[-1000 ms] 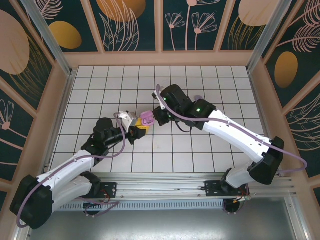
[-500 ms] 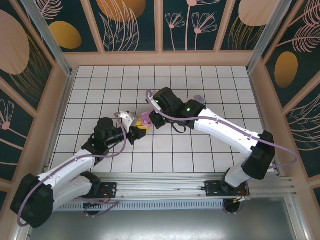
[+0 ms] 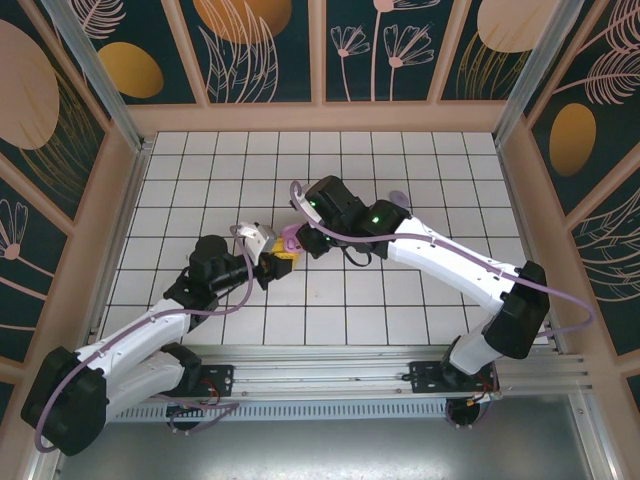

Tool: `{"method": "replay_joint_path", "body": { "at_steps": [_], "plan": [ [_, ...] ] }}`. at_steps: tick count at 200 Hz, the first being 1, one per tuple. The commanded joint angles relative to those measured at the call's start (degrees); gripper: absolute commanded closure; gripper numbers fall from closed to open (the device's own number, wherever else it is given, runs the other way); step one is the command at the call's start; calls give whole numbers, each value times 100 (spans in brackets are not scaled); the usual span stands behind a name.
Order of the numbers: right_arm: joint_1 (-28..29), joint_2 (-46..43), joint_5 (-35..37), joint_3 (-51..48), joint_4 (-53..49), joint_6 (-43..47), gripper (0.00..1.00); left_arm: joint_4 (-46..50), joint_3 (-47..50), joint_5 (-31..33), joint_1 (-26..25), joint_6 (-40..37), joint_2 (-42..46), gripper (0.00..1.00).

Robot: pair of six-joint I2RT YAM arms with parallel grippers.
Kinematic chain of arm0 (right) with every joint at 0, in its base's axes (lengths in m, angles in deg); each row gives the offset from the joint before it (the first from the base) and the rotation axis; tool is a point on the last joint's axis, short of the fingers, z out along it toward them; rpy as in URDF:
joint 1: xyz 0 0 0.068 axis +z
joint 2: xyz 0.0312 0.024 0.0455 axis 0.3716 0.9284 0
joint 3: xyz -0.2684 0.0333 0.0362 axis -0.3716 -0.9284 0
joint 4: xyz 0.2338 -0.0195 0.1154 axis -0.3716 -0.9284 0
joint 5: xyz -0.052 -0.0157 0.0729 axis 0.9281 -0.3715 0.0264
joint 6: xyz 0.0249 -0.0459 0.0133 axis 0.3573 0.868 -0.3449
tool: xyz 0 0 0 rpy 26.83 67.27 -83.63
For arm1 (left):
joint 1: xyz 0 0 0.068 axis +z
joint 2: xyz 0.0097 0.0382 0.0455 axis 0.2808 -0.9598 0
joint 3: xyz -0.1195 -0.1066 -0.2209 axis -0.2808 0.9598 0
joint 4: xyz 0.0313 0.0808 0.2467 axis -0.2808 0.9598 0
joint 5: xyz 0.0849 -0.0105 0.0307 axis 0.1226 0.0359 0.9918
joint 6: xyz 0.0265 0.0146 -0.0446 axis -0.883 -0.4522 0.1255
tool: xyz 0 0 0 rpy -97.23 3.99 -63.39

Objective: Insert the wireless bluetooth earbuds into the charging case

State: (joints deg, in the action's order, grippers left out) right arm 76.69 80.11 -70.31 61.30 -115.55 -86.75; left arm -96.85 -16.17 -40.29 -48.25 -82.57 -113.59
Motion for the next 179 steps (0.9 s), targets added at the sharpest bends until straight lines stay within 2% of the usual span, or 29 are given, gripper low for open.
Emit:
{"method": "replay_joint_path", "body": {
  "at_steps": [1,179],
  "plan": [
    [61,95,-206,1,-155,75,83,-340,-58,-33,-13,81,-33,99],
    [61,24,-276,16,20,-26,75,-261,-71,15,-10,78,-9,99]
  ]
}}
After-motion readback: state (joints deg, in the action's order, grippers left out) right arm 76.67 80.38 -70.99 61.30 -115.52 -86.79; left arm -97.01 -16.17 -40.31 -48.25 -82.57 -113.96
